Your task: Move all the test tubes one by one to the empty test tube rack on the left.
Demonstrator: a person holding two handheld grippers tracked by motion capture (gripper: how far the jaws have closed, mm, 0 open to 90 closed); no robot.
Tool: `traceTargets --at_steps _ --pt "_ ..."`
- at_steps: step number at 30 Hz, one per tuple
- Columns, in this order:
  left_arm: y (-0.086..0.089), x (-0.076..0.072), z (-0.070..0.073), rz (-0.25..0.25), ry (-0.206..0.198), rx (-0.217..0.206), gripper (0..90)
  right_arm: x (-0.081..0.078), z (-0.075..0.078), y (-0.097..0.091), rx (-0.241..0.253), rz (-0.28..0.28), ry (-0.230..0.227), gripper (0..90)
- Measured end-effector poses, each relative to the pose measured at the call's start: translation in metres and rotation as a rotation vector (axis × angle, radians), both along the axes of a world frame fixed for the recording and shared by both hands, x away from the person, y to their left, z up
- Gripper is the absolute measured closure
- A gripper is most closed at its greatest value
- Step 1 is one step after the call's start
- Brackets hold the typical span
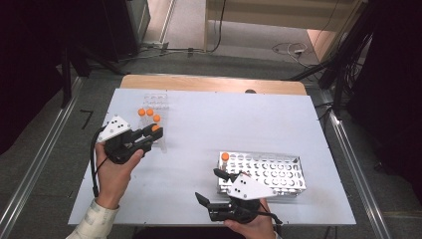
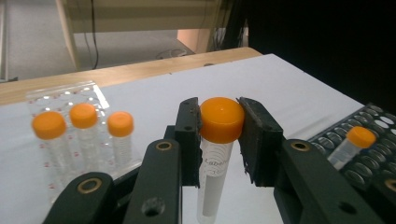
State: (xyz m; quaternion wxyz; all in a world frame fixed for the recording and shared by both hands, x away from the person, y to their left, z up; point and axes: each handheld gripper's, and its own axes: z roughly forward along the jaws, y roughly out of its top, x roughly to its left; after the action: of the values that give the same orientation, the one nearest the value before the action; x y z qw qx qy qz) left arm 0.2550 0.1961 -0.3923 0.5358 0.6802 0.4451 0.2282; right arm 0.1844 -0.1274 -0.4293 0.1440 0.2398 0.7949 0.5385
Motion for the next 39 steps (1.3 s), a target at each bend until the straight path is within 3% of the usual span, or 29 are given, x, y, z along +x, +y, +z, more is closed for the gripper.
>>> traceTargets --at_steps 13,19,28,39 --pt "0.018 0.022 0.004 0.073 0.001 0.006 70.5 0.002 -0.007 -0.024 -0.012 -0.051 0.016 18.9" --pt "0.022 0.034 0.008 0.108 -0.013 0.028 70.5 0.004 -0.007 -0.029 -0.005 -0.068 0.018 18.8" --pt "0.028 0.046 0.011 0.171 -0.044 0.051 70.5 0.005 -0.008 -0.032 -0.004 -0.077 0.023 18.9" --pt "0.024 0.056 0.002 0.208 -0.062 0.089 70.5 0.005 -0.008 -0.032 -0.001 -0.074 0.024 19.0"
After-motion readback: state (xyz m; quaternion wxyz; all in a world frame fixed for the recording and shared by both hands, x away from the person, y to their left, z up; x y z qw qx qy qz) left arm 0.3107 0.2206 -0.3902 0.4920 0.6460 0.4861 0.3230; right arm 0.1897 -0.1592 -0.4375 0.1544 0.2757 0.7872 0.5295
